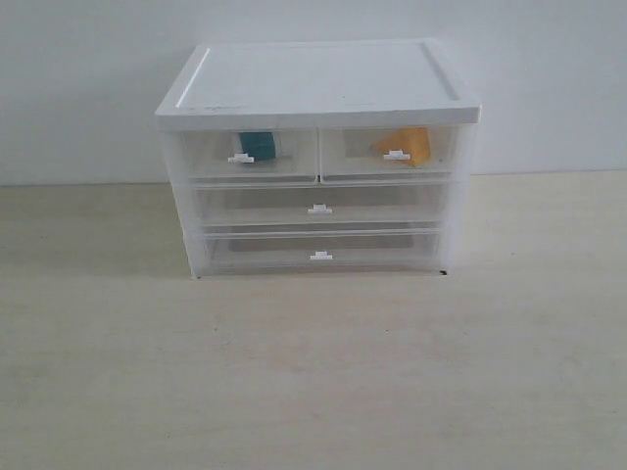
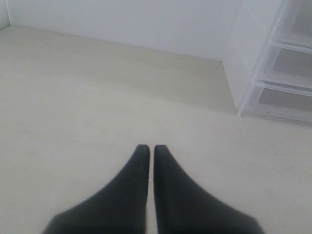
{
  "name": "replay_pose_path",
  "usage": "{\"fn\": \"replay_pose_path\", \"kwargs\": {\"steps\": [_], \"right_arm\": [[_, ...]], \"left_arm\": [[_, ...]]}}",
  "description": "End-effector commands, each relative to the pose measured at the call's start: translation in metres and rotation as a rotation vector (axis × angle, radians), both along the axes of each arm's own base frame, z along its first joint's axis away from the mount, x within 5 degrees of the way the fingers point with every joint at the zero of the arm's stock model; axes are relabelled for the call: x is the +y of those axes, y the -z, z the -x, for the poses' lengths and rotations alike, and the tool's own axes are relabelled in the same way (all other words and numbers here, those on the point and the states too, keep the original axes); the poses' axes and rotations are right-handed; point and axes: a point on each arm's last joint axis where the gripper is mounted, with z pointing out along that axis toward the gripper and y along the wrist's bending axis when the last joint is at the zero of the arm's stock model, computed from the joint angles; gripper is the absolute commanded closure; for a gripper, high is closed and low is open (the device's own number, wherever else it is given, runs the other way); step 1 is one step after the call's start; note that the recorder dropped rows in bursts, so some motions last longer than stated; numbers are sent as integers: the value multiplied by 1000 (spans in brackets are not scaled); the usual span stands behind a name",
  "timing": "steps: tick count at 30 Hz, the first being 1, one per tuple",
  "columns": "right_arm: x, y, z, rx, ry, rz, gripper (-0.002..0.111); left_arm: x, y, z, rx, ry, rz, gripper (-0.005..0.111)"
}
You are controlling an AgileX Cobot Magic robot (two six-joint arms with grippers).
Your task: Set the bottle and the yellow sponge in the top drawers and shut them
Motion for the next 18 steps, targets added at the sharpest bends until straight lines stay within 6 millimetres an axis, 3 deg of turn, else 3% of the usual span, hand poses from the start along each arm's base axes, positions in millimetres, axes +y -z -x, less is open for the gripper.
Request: {"fn": "replay_pose_path", "kwargs": {"steps": [1,11,18], "right_arm": [[-3,6,0,48,52,37,108],[-11,13,0,92,158,154,108],[-11,13,0,101,159,141,108]], "left_arm": [[0,1,0,3,-6,4,103],[0,1,0,3,-6,4,103],[0,1,0,3,-6,4,103]]}}
